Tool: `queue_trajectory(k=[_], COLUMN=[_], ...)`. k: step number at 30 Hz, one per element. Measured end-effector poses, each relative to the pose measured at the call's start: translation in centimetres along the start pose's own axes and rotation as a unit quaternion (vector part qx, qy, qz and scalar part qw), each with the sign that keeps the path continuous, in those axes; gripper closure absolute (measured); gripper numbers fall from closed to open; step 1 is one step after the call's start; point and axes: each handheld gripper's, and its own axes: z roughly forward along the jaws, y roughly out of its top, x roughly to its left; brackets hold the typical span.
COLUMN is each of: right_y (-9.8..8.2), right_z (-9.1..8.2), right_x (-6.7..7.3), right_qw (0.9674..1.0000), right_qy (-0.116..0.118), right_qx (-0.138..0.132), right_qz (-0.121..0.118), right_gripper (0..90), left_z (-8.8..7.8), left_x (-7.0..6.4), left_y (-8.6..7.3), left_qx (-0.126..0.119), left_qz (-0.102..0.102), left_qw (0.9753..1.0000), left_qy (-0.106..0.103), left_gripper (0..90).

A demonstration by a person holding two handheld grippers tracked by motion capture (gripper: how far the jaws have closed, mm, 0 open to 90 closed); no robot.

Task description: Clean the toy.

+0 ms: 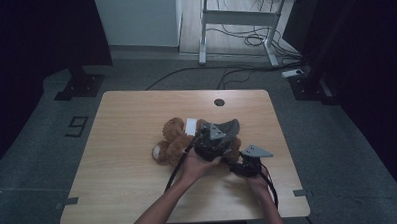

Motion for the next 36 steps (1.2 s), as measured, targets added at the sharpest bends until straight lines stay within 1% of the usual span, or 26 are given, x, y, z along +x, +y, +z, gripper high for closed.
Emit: queue_trajectory(k=[2, 4, 6, 8, 11, 13, 14, 15, 16, 17, 19, 21, 25, 27, 29, 32, 34, 36], right_y=[0.0, -0.1, -0.1, -0.1, -0.1, -0.1, -0.1, -0.1, -0.1, -0.1, -0.1, -0.1, -0.1, -0.1, -0.1, -0.1, -0.1, -0.1], right_z=[0.0, 0.0, 0.0, 0.0, 0.0, 0.0, 0.0, 0.0, 0.0, 0.0, 0.0, 0.0, 0.0, 0.0, 0.0, 0.0, 0.0, 0.0], right_x=[0.0, -0.2, -0.3, -0.2, -0.2, -0.2, -0.2, -0.2, -0.2, -0.2, -0.2, -0.2, -0.1, -0.1, -0.1, -0.2, -0.2, -0.2], right_qw=[1.0, 1.0, 1.0, 1.0, 1.0, 1.0, 1.0, 1.0, 1.0, 0.9999, 0.9999, 0.9999, 0.9999, 0.9999, 0.9999, 0.9999, 0.9999, 0.9999], right_qy=[0.0, 0.002, 0.005, 0.004, 0.004, 0.004, 0.004, 0.005, 0.006, 0.007, 0.006, 0.008, 0.007, 0.007, 0.007, 0.007, 0.008, 0.007], right_qx=[0.001, 0.003, 0.003, 0.002, 0.001, 0.0, 0.001, 0.001, -0.001, -0.002, -0.003, -0.002, -0.003, -0.003, -0.004, -0.003, -0.003, -0.004], right_qz=[0.001, 0.003, 0.005, 0.003, 0.005, 0.004, 0.006, 0.006, 0.007, 0.008, 0.009, 0.009, 0.009, 0.009, 0.01, 0.01, 0.011, 0.011], right_gripper=[45.3, 45.0, 44.9, 45.0, 44.9, 45.0, 44.9, 44.8, 44.7, 44.7, 44.7, 44.7, 44.6, 44.6, 44.6, 44.5, 44.5, 44.5], left_z=[1.3, 1.6, 1.2, 0.7, -0.5, -1.5, -1.9, -2.4, -2.8, -3.6, -4.9, -5.8, -7.4, -7.9, -8.3, -8.7, -8.7, -8.6], left_x=[-0.5, -0.3, 0.0, 0.4, 1.7, 3.2, 3.8, 4.8, 5.4, 6.1, 6.8, 7.4, 9.2, 9.8, 10.4, 11.4, 12.0, 12.3], left_y=[-0.2, -0.5, -0.6, -0.8, -1.4, -2.2, -2.6, -3.4, -3.9, -4.5, -5.4, -6.2, -7.8, -8.3, -8.8, -9.9, -10.7, -11.4], left_qx=[0.012, 0.008, 0.006, 0.006, 0.004, 0.008, 0.009, 0.004, -0.002, -0.012, -0.023, -0.027, -0.03, -0.029, -0.028, -0.025, -0.023, -0.019], left_qz=[0.002, -0.005, -0.012, -0.014, -0.022, -0.033, -0.037, -0.054, -0.067, -0.081, -0.084, -0.086, -0.11, -0.116, -0.122, -0.137, -0.15, -0.156], left_qw=[0.9999, 0.9999, 0.9999, 0.9999, 0.9996, 0.9989, 0.9985, 0.998, 0.9974, 0.9964, 0.9958, 0.9952, 0.9924, 0.9913, 0.9901, 0.9871, 0.985, 0.9836], left_qy=[-0.003, -0.006, -0.009, -0.003, 0.015, 0.034, 0.04, 0.034, 0.026, 0.022, 0.029, 0.036, 0.046, 0.055, 0.063, 0.079, 0.082, 0.088], left_gripper=[77.6, 77.6, 77.6, 77.5, 77.6, 77.6, 77.6, 77.7, 77.7, 77.7, 77.6, 77.7, 77.7, 77.6, 77.5, 77.4, 77.5, 77.5])
